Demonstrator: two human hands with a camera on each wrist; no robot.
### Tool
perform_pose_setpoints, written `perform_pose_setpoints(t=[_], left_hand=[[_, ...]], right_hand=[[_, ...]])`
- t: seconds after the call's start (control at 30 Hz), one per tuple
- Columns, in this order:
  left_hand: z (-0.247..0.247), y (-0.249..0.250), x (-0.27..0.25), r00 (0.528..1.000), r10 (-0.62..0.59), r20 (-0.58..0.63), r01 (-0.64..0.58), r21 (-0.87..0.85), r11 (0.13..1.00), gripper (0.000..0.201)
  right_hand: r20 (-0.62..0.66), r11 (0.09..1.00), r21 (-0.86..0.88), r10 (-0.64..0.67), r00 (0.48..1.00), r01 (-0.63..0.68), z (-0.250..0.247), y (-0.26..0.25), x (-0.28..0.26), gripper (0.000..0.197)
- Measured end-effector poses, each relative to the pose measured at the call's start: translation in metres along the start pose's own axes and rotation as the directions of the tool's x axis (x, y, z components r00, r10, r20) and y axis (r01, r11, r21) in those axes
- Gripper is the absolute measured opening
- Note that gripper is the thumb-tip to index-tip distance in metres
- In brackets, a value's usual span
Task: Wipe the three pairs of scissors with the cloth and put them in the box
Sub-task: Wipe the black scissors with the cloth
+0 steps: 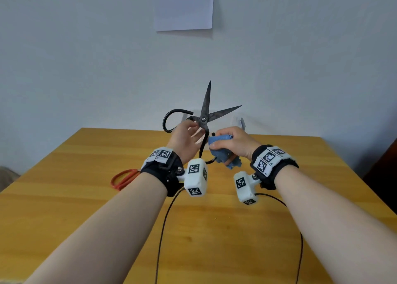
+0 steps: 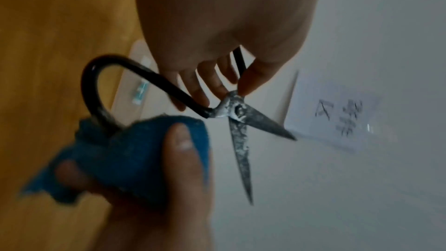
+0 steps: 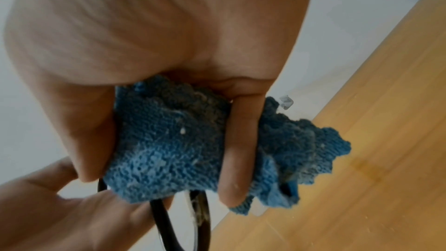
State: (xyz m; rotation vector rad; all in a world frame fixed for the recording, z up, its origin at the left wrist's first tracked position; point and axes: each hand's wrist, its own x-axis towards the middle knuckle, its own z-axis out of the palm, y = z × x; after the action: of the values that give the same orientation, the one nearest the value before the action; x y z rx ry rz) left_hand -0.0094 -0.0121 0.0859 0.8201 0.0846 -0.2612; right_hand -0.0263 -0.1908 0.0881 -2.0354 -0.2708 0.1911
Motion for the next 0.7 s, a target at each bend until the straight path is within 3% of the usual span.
perform_pose_setpoints(t=[0.13, 0.27, 0.43, 0.6, 0.7], left_hand=[[-0.002, -0.004, 0.002, 0.995, 0.098, 0.026, -0.101, 0.211, 0.972, 0.010], [-0.003, -0.007, 0.003, 0.968, 0.247, 0.036, -0.246, 0.321, 0.915, 0.003], [-0.002, -0.015, 0.003, 0.975, 0.208, 0.077, -0.222, 0.362, 0.905, 0.011], [-0.005, -0.025, 0.009, 0.965, 0.222, 0.138, -0.261, 0.493, 0.830, 0.018], [-0.005, -0.034, 0.015, 0.952, 0.304, 0.039, -0.287, 0.468, 0.836, 0.022]], right_hand=[[0.032, 1.000, 0.008, 0.022, 0.999, -0.022, -0.007, 0.002, -0.005, 0.039], [0.065, 0.998, -0.042, 0.044, 0.997, -0.041, -0.011, -0.001, -0.009, 0.034], [0.095, 0.994, -0.104, 0.044, 0.995, -0.034, -0.013, -0.005, -0.011, 0.017], [0.068, 0.986, -0.156, 0.073, 0.995, -0.062, -0.017, 0.002, -0.012, 0.021], [0.017, 0.979, -0.191, 0.074, 0.997, -0.069, -0.014, 0.007, -0.011, 0.016]])
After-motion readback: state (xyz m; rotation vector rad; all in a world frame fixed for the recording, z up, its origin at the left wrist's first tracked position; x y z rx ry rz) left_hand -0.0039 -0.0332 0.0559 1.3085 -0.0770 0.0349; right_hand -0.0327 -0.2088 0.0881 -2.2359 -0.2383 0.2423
